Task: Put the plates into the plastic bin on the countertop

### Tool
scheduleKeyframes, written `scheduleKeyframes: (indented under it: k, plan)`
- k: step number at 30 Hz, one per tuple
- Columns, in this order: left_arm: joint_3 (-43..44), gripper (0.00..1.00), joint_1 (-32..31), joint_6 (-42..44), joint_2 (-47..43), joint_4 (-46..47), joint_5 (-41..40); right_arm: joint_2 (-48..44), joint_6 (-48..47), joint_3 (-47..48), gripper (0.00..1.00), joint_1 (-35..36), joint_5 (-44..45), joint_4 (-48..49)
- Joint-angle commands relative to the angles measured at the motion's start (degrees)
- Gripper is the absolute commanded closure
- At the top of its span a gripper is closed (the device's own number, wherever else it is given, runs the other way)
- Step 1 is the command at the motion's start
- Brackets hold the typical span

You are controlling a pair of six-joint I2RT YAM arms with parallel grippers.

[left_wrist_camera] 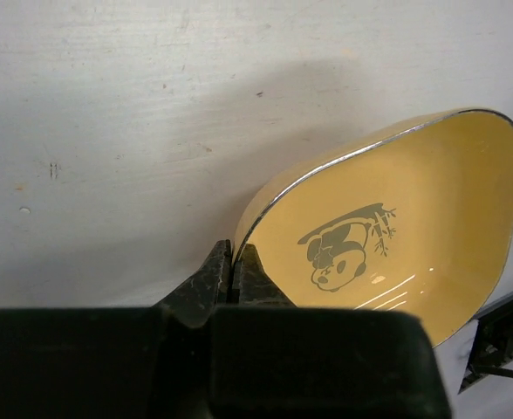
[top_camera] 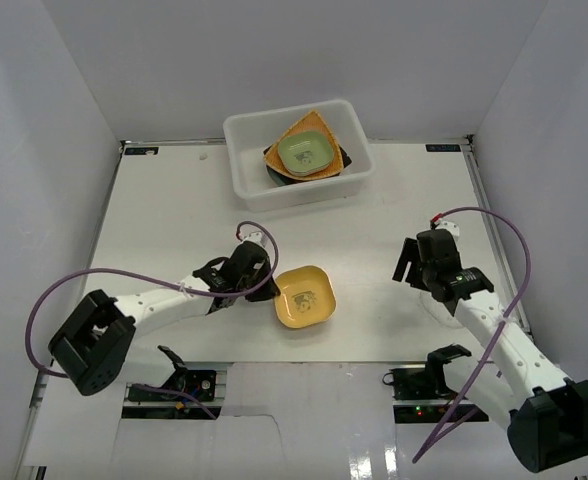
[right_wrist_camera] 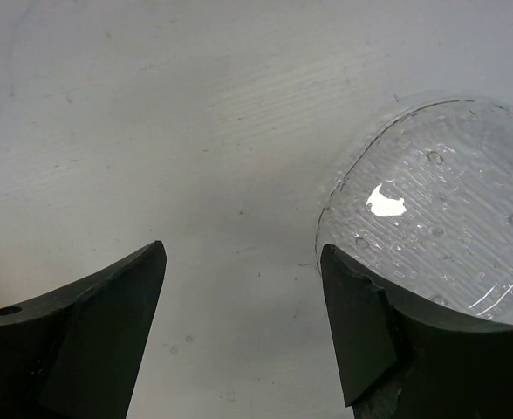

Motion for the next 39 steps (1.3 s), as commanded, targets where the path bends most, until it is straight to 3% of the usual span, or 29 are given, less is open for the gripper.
scheduleKeyframes:
  k: [1, 14, 17, 20, 22, 30, 39]
  plan:
    - [-0.3, 1.0, -0.2, 1.6, -8.1, 1.2, -1.5, 4.1, 3.0, -1.3, 0.22, -1.0, 1.9, -1.2]
    - [3.5, 1.0, -0.1, 3.8, -16.9, -2.9, -3.0, 16.9, 3.1, -3.8, 0.38, -3.4, 5.4, 1.5]
    - [5.4, 1.0, -0.1, 4.5, -17.1, -4.1, -3.9, 19.0, 1.5, -4.1, 0.46, -4.1, 5.9, 3.6]
    - [9.7, 1.0, -0.1, 4.9, -16.7, -5.5, -6.3, 19.6, 0.3, -3.8, 0.84, -4.2, 4.6, 5.3]
    - [11.9, 1.0, -0.1, 5.6, -15.5, -6.0, -7.6, 18.4, -1.0, -3.1, 0.92, -4.2, 2.9, 6.0]
    - [30.5, 1.0, 4.1, 8.8, -2.4, -9.0, -11.6, 9.3, -5.0, 3.7, 0.92, -0.2, -2.5, 7.4]
    - [67.6, 1.0, 15.8, 12.2, 28.1, -18.0, -6.4, 4.9, -7.6, 6.7, 0.92, 3.5, -8.2, 11.6]
